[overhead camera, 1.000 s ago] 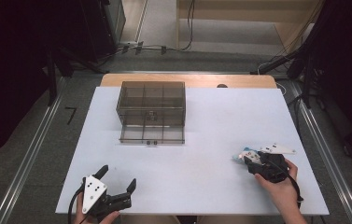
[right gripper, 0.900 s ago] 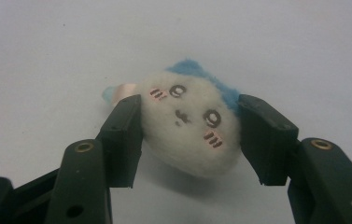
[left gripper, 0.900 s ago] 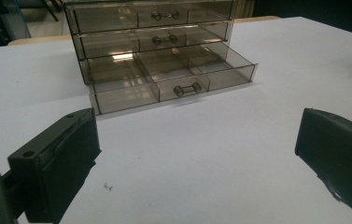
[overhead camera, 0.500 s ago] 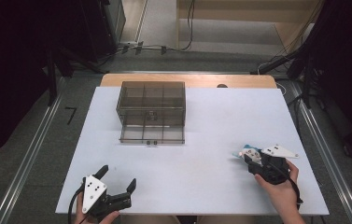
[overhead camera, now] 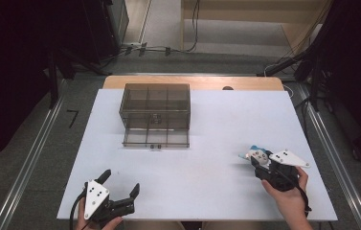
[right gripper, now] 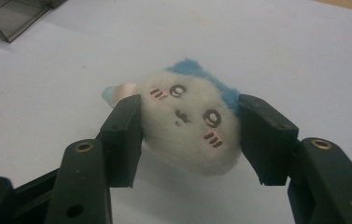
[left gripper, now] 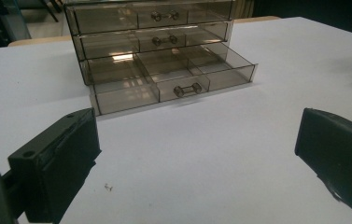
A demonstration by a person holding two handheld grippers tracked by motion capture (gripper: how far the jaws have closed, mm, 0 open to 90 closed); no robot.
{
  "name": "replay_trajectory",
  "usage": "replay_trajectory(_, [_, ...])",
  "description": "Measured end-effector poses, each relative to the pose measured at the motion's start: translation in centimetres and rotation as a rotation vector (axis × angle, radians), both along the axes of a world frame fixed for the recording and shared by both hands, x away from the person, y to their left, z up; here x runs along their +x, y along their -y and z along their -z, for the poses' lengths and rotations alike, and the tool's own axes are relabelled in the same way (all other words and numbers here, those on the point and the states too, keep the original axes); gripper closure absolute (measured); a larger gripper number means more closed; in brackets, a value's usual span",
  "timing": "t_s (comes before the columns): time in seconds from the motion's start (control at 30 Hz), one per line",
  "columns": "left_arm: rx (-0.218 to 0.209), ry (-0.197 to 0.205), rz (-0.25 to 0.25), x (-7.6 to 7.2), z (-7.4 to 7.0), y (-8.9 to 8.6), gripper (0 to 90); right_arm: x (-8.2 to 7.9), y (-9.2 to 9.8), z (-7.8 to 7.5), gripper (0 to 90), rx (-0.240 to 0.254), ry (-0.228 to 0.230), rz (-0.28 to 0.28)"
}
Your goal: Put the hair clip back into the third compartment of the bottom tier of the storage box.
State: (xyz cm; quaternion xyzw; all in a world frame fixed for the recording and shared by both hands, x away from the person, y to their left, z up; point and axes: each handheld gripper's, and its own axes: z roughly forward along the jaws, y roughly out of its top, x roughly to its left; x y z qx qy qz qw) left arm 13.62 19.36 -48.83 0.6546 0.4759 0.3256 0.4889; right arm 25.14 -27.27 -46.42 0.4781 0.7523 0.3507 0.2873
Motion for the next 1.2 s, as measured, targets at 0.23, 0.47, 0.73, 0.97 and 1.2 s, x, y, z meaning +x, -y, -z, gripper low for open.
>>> replay_trajectory(0.23, [0.000, 0.002, 0.001, 0.0, 0.0, 0.0, 0.0, -0.3, -0.1, -0.2, 40.9, 0.008, 0.027, 0.002])
replay_trajectory(0.47, [-0.001, 0.003, 0.001, 0.0, 0.0, 0.0, 0.0, -0.6, -0.3, -0.4, 40.9, 0.003, 0.077, -0.016])
replay_trajectory(0.73, [0.000, 0.003, 0.001, 0.0, 0.0, 0.0, 0.0, -1.1, -0.6, -0.7, 40.9, -0.010, 0.137, -0.034])
replay_trajectory(0.97, [0.001, 0.004, 0.001, 0.0, 0.0, 0.0, 0.0, -1.5, -0.9, -0.9, 40.9, -0.005, 0.162, -0.046])
replay_trajectory(1.2, [0.001, 0.004, 0.001, 0.0, 0.0, 0.0, 0.0, -1.9, -1.3, -1.2, 40.9, 0.000, 0.190, -0.068])
